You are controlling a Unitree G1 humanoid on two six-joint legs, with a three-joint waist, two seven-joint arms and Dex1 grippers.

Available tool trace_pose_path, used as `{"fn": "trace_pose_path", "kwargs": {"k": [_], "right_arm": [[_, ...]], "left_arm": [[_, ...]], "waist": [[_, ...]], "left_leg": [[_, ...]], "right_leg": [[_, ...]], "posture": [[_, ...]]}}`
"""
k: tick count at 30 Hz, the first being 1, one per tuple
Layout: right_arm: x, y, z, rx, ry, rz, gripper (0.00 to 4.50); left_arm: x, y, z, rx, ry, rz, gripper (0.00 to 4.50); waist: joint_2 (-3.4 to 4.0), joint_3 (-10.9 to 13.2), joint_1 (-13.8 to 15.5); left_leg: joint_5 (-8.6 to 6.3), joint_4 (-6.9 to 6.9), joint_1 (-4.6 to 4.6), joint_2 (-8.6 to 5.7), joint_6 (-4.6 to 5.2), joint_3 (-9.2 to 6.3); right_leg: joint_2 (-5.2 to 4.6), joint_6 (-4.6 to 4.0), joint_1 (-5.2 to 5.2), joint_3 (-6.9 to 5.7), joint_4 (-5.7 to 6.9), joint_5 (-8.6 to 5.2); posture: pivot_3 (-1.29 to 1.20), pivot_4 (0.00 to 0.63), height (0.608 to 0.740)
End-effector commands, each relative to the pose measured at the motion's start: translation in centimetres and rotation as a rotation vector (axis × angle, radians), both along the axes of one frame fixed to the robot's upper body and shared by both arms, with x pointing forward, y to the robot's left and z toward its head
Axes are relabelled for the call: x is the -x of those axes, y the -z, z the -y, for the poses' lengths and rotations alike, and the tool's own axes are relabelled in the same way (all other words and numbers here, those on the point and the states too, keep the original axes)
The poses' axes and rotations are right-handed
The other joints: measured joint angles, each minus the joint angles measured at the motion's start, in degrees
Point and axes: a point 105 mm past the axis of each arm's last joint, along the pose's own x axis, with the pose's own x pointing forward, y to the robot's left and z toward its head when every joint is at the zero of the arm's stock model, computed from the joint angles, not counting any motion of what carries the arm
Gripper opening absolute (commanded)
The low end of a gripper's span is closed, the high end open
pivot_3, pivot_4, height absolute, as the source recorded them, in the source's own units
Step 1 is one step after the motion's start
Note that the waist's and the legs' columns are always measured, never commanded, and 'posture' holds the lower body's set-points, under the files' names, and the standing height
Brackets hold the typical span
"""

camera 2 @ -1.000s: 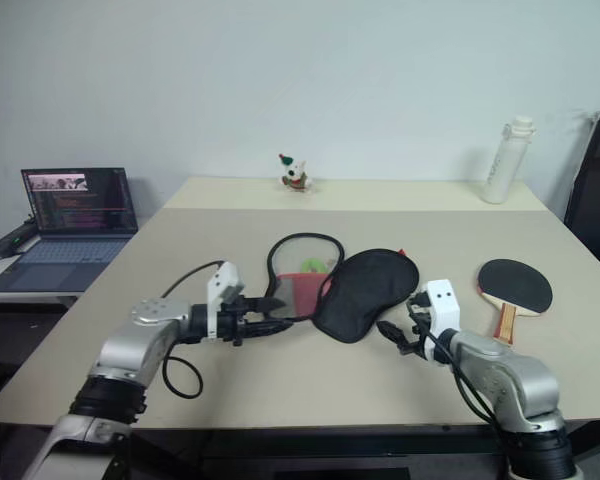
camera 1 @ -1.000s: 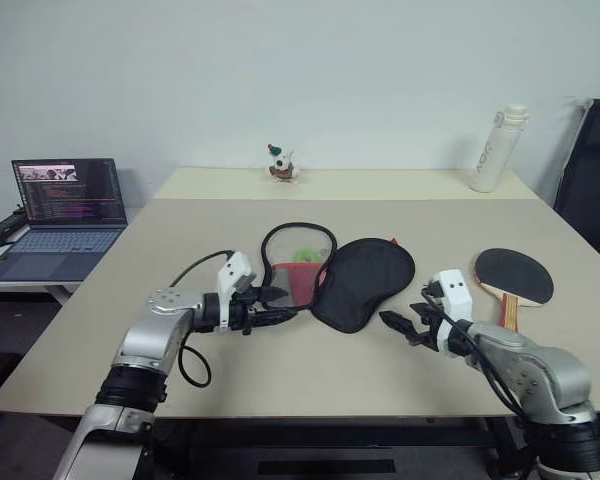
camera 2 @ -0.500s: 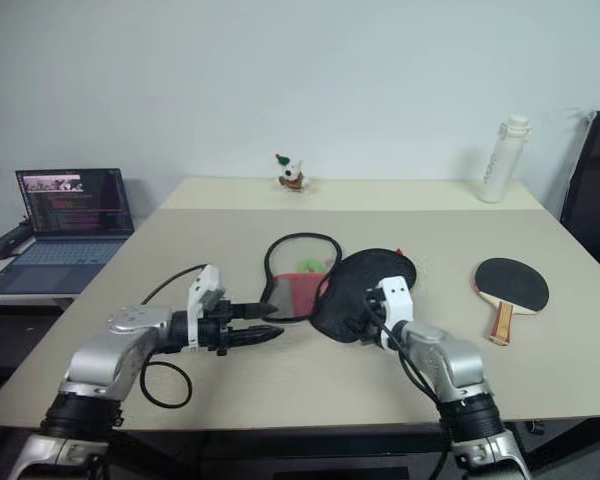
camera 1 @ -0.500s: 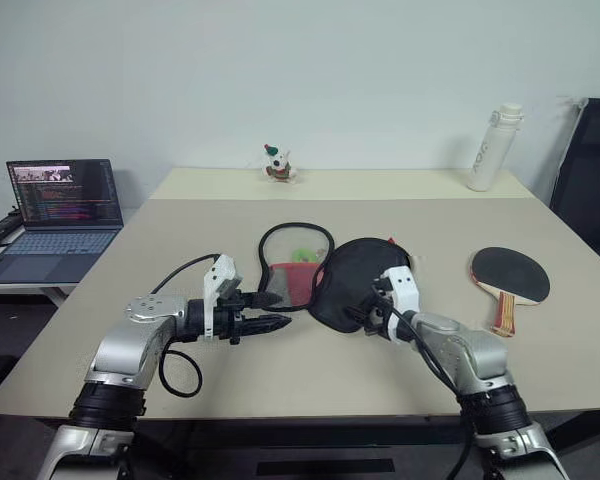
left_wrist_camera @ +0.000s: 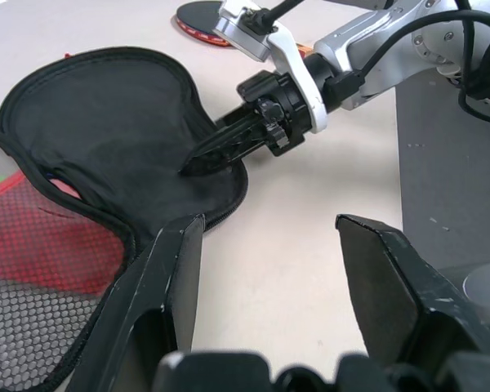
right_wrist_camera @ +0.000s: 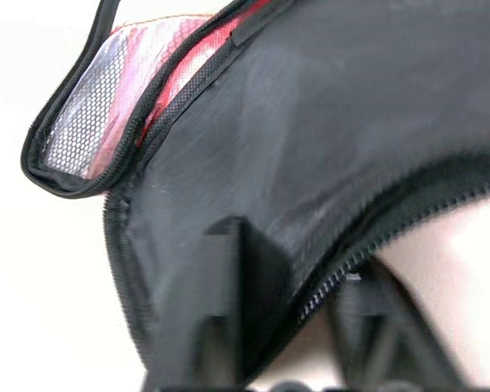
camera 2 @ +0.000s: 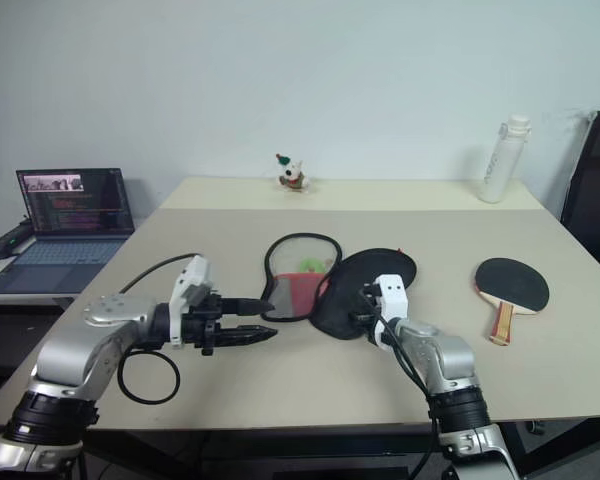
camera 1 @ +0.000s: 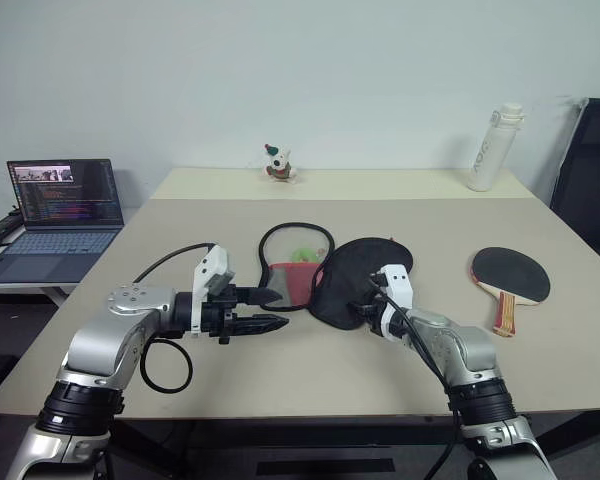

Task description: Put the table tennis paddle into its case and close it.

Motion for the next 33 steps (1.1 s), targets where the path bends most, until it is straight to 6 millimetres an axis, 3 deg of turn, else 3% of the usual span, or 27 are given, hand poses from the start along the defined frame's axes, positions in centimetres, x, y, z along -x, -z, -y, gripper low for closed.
{"fn": "trace_pose_path", "kwargs": {"k": [1, 10, 18, 26, 33], "right_arm": [[-0.1, -2.7, 0.5, -0.050, -0.006, 0.047, 0.05], [0.5, -3.7, 7.2, 0.101, -0.046, 0.005, 0.05], [-0.7, -4.3, 12.5, 0.258, -0.035, -0.010, 0.05], [-1.9, -3.8, 15.1, 0.401, -0.066, -0.023, 0.05], [-2.3, -3.5, 15.7, 0.408, -0.075, -0.041, 0.05]], "left_arm": [[0.3, -1.3, 0.2, 0.009, 0.011, 0.049, 2.80], [0.1, -0.8, 0.7, -0.021, 0.041, 0.053, 2.80], [0.0, -0.6, 1.2, -0.037, 0.070, 0.062, 2.80], [0.1, -0.4, 1.2, -0.040, 0.075, 0.064, 2.80], [0.2, -0.2, 1.1, -0.048, 0.073, 0.063, 2.80]], "waist": [[0.00, 0.00, 0.00], [0.01, 0.01, 0.13], [0.00, 0.02, -0.03], [-0.02, 0.03, 0.00], [-0.02, 0.04, 0.00]], "left_leg": [[0.00, 0.00, 0.00, 0.00, 0.00, 0.01], [0.00, 0.00, -0.06, -0.04, 0.00, 0.06], [0.00, 0.00, -0.05, -0.01, 0.01, 0.18], [0.00, -0.01, -0.09, -0.03, 0.01, 0.19], [0.00, 0.00, -0.09, -0.03, 0.00, 0.18]], "right_leg": [[0.00, 0.00, 0.00, 0.01, 0.00, 0.00], [-0.02, 0.01, -0.01, 0.01, -0.07, 0.00], [-0.01, 0.01, -0.06, 0.08, -0.04, 0.00], [-0.01, 0.02, -0.08, 0.08, -0.09, 0.00], [-0.01, 0.02, -0.08, 0.08, -0.07, 0.00]], "posture": [[0.00, 0.150, 0.740], [0.00, 0.150, 0.740], [0.00, 0.150, 0.740], [0.00, 0.150, 0.740], [0.00, 0.150, 0.740]]}}
